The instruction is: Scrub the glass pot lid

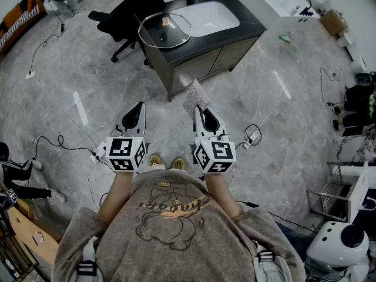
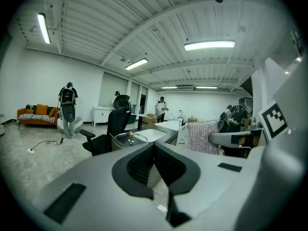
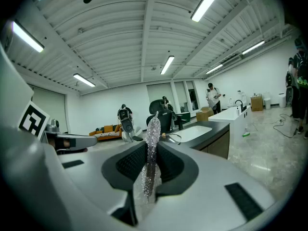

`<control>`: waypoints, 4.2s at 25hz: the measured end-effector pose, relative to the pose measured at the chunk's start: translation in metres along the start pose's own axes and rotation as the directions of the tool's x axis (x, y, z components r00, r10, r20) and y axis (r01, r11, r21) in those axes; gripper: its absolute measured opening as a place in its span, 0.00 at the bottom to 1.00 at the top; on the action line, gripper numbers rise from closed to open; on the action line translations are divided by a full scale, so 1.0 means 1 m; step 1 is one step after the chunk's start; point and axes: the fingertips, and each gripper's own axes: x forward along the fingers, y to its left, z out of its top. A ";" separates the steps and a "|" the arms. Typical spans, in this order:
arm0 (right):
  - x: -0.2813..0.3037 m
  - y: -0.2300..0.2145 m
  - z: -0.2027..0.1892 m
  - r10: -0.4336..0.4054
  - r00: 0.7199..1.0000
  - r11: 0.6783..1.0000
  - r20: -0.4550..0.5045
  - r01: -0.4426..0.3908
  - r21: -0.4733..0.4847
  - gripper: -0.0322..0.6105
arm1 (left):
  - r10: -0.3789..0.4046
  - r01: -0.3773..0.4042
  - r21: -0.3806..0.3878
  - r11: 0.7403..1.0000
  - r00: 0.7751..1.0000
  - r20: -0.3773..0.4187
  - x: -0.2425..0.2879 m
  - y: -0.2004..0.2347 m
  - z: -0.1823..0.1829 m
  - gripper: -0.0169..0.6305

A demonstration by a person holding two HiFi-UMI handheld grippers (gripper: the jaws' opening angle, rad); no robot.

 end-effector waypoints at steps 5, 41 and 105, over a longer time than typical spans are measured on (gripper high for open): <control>0.002 -0.007 0.003 0.027 1.000 0.999 0.011 -0.027 0.029 0.17 | 0.007 -0.007 0.001 1.000 1.000 -0.016 0.007 -0.004 -0.003 0.05; 0.238 -0.100 0.044 0.070 0.997 0.997 -0.036 -0.069 0.022 0.17 | 0.055 -0.056 -0.029 0.998 0.998 -0.010 0.250 0.103 0.057 0.05; 0.460 -0.224 0.091 0.101 0.986 0.995 -0.131 -0.097 0.038 0.17 | 0.159 -0.214 -0.046 0.976 0.840 -0.518 0.576 0.189 -0.061 0.40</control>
